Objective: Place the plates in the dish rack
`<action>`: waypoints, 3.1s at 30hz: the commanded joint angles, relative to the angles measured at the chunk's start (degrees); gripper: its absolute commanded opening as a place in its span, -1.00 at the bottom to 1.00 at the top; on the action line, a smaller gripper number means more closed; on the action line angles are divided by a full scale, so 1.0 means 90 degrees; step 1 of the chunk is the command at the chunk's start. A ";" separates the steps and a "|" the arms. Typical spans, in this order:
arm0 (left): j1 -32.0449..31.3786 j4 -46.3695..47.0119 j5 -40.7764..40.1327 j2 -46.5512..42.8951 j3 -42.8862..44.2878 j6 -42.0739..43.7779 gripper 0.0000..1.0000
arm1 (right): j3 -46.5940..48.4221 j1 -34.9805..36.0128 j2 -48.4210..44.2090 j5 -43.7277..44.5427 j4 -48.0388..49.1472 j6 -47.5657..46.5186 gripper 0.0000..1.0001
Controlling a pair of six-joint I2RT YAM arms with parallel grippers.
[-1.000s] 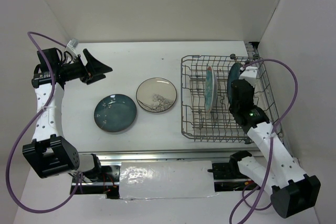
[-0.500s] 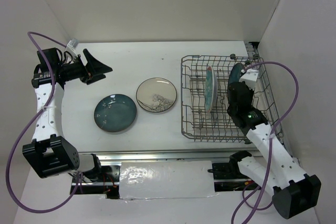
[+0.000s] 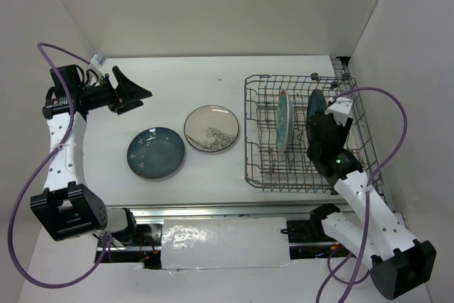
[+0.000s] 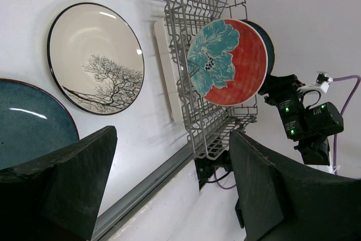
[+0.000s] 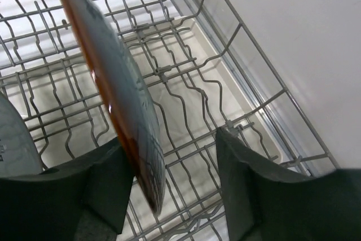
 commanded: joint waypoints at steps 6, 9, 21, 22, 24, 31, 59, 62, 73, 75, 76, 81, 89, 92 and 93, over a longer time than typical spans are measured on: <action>0.0039 0.0007 -0.0092 -0.0066 0.0078 0.0202 0.85 | 0.0294 0.0052 -0.0135 0.0431 -0.0192 0.0288 0.47; 0.0039 -0.0081 -0.0298 -0.0018 0.0029 0.0231 0.85 | 0.0304 0.0052 -0.0154 0.0421 -0.0192 0.0259 0.57; -0.0088 -0.0306 -0.1548 0.0246 -0.0273 0.0212 0.80 | 0.1112 0.0081 -0.0408 0.0422 -0.0738 0.0171 0.85; -0.0136 -0.0277 -0.1694 0.0208 -0.0312 0.0202 0.78 | 0.1211 0.0062 -0.0457 0.0354 -0.0768 0.0094 0.85; -0.0457 -0.0160 -0.2299 0.0178 -0.0381 0.0212 0.76 | 0.1571 0.0042 -0.0583 0.0372 -0.0943 0.0228 1.00; -0.1972 -0.0286 -0.3833 0.1318 0.0243 0.0193 0.66 | 0.2646 -0.0016 -0.0721 -0.0797 -0.1061 0.0259 1.00; -0.2969 0.1295 -0.3346 0.5304 0.1290 0.0407 0.60 | 0.3155 -0.0085 -0.0594 -0.1863 -0.1344 0.0649 0.97; -0.2988 0.1567 -0.3015 0.5354 0.0998 0.0261 0.49 | 0.3136 -0.0094 -0.0574 -0.1835 -0.1364 0.0679 0.97; -0.2940 0.1873 -0.2994 0.4846 0.0762 0.0007 -0.97 | 0.3116 -0.0114 -0.0711 -0.1805 -0.1481 0.0796 0.98; -0.2949 0.1862 -0.3053 0.4739 0.0742 -0.0052 -1.00 | 0.3116 -0.0124 -0.0701 -0.1834 -0.1491 0.0796 0.98; -0.2940 0.1824 -0.3062 0.4603 0.0723 -0.0062 -1.00 | 0.3116 -0.0134 -0.0691 -0.1844 -0.1500 0.0786 0.98; -0.2891 0.1482 -0.3267 0.4075 0.0820 0.0075 -1.00 | 0.3155 -0.0134 -0.0633 -0.2117 -0.1618 0.0679 0.97; -0.2374 0.0876 -0.3112 0.2953 0.0938 0.0192 -1.00 | 0.3175 -0.0114 -0.0525 -0.2478 -0.1676 0.0620 0.96; -0.2189 0.0730 -0.2956 0.2484 0.0928 0.0231 -1.00 | 0.3214 -0.0095 -0.0506 -0.2732 -0.1657 0.0620 0.96; -0.2139 0.0691 -0.2916 0.2231 0.0937 0.0251 -1.00 | 0.3233 -0.0095 -0.0477 -0.2820 -0.1657 0.0601 0.95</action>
